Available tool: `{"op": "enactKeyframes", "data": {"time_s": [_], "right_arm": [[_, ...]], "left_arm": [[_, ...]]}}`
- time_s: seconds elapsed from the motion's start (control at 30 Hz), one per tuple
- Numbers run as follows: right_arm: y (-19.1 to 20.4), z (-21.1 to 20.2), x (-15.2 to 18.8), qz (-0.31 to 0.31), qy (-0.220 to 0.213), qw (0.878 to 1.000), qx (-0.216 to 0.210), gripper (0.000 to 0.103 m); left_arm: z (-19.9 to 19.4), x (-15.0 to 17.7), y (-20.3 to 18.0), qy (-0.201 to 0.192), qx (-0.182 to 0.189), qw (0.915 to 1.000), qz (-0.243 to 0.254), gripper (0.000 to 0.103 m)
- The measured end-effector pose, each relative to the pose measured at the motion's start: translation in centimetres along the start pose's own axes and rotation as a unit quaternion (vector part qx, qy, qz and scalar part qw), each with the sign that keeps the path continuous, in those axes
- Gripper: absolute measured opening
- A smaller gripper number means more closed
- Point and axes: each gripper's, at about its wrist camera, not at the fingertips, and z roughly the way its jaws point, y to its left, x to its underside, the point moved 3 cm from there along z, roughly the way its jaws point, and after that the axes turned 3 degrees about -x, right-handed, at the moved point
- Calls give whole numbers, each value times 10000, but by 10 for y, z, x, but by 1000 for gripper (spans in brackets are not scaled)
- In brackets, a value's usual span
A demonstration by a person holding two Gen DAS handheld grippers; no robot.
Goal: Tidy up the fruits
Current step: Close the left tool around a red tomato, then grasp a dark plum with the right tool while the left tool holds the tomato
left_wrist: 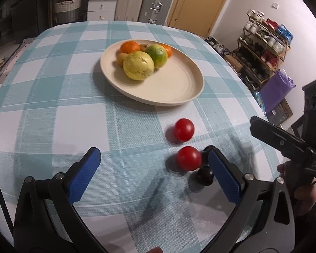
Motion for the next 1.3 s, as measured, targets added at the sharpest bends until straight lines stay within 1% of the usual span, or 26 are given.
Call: {"op": "enactKeyframes", "data": {"time_s": [0.1, 0.2, 0.27, 0.4, 0.47, 0.5, 0.53, 0.57, 0.6, 0.63, 0.67, 0.77, 0.87, 1.1, 1.3], "right_arm": [[-3, 4, 2, 41, 53, 10000, -14, 102], [-5, 8, 4, 62, 95, 9999, -21, 102], [-6, 10, 5, 85, 123, 9999, -34, 102], [-9, 12, 7, 114, 153, 9998, -28, 102], [-10, 12, 7, 147, 164, 9998, -28, 102], [-11, 12, 7, 160, 168, 9997, -26, 102], [-12, 13, 8, 171, 172, 9997, -25, 102], [-13, 13, 8, 181, 178, 9997, -26, 102], [-13, 13, 8, 190, 185, 9996, -21, 102], [-14, 14, 9, 192, 188, 9996, -19, 102], [-14, 14, 9, 193, 194, 9996, -17, 102], [-14, 14, 9, 190, 193, 9996, -6, 102], [-14, 13, 9, 183, 199, 9996, 8, 102], [-11, 9, 12, 159, 228, 9996, 45, 102], [0, 8, 32, -36, 440, 9990, -99, 102]], "left_arm": [[5, 1, -5, 70, 94, 9999, 57, 101], [10, 3, -8, 128, 174, 9997, 64, 97], [14, 4, -11, 178, 207, 9996, 112, 93], [19, 5, -16, 224, 222, 9992, 249, 80], [20, 5, -20, 229, 287, 9988, 314, 72], [21, 5, -21, 233, 313, 9987, 329, 70], [21, 5, -22, 238, 342, 9985, 350, 66], [22, 6, -23, 250, 380, 9982, 382, 55], [23, 6, -25, 275, 448, 9977, 427, 46], [22, 6, -27, 279, 547, 9971, 450, 33], [22, 6, -29, 275, 659, 9963, 485, 27], [22, 6, -33, 240, 660, 9957, 600, 27], [23, 5, -28, 274, 817, 9953, 437, 27], [12, 3, -13, 140, 825, 9962, 258, 27], [-3, -2, 3, -34, 886, 9960, 80, 27]]}}
